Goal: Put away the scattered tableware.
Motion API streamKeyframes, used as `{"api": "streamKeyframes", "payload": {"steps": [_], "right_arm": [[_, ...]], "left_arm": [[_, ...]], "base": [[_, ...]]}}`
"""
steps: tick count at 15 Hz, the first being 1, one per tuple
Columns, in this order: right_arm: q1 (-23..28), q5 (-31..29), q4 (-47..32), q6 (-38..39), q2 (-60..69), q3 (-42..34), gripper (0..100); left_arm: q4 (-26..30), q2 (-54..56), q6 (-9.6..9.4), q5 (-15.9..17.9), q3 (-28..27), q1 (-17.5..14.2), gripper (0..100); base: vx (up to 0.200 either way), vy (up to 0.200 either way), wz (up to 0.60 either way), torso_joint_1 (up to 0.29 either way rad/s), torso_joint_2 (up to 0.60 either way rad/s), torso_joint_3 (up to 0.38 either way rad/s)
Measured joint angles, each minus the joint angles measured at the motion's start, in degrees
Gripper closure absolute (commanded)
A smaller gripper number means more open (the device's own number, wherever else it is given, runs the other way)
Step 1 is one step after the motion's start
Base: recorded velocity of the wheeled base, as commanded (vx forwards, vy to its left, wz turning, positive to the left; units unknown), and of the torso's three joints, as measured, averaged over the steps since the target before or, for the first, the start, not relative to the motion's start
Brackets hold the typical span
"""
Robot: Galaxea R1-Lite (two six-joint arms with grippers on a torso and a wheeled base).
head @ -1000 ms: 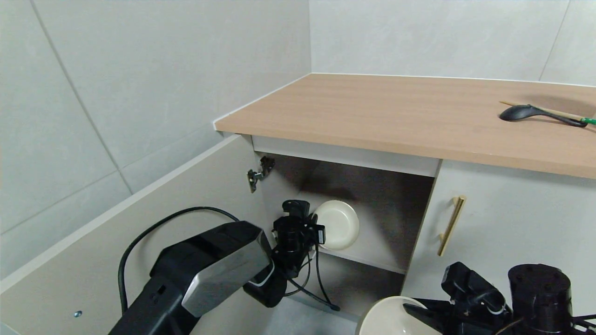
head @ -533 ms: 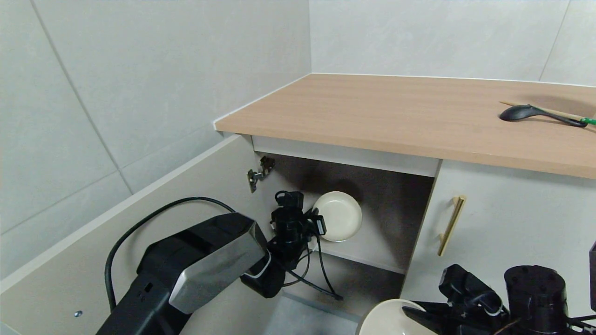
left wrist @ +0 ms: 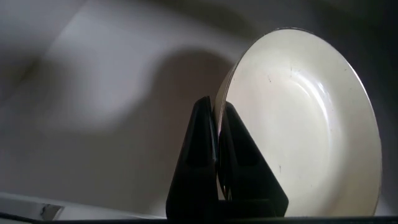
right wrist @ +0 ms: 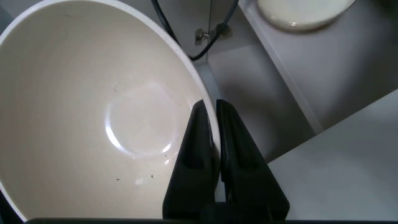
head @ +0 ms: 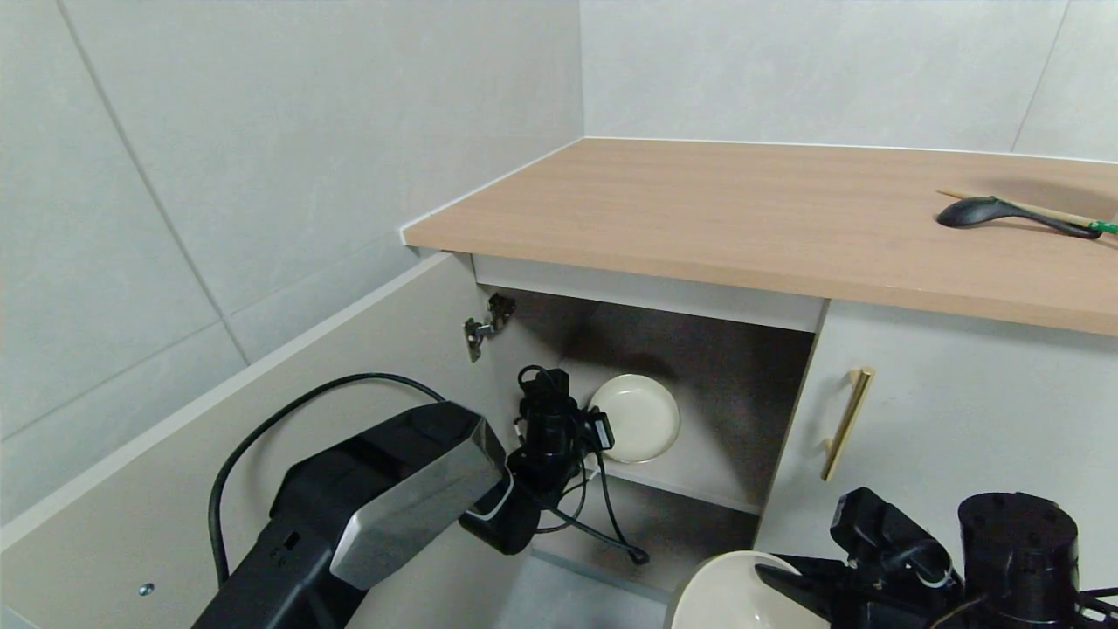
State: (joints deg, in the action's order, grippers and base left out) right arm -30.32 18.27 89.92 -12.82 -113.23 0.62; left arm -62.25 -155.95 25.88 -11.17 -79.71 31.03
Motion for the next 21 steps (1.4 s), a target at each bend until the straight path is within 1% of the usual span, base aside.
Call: {"api": "streamKeyframes", "payload": {"steps": [7,8,13,16,17,19,20,21], "right_arm": [[0.0,0.0,0.0,0.0,0.1,0.0,100],[0.0,0.1,0.0,0.0,0.1,0.0,100],[0.0,0.1,0.0,0.0,0.1,-0.2,100],[0.0,0.1,0.0,0.0,0.1,-0.2,100],[0.0,0.0,0.0,0.0,0.1,-0.2,100],[0.0,0.0,0.0,0.0,0.1,-0.3,100],[0.0,0.0,0.0,0.0,0.1,-0.3,100],[0.0,0.0,0.0,0.0,0.1,-0.3,100]], "left_arm": [[1.1,-2.2,0.37,0.3,-1.1,0.2,100],[1.6,-2.3,0.39,0.4,-1.5,0.2,0],[2.7,-2.6,0.33,0.7,-3.1,-0.2,0],[1.7,-2.3,0.09,0.5,-3.2,-1.1,0],[-0.9,-1.6,-0.90,0.4,-2.6,-1.4,0],[-7.4,0.4,-5.39,0.4,1.1,-1.8,0],[-11.1,1.8,-7.63,0.7,4.6,-1.8,0],[-14.6,3.1,-9.08,1.3,8.6,-1.5,0]], "base": [[0.000,0.000,0.00,0.000,0.00,0.000],[0.000,0.000,0.00,0.000,0.00,0.000],[0.000,0.000,0.00,0.000,0.00,0.000],[0.000,0.000,0.00,0.000,0.00,0.000],[0.000,0.000,0.00,0.000,0.00,0.000],[0.000,0.000,0.00,0.000,0.00,0.000],[0.000,0.000,0.00,0.000,0.00,0.000],[0.000,0.000,0.00,0.000,0.00,0.000]]}}
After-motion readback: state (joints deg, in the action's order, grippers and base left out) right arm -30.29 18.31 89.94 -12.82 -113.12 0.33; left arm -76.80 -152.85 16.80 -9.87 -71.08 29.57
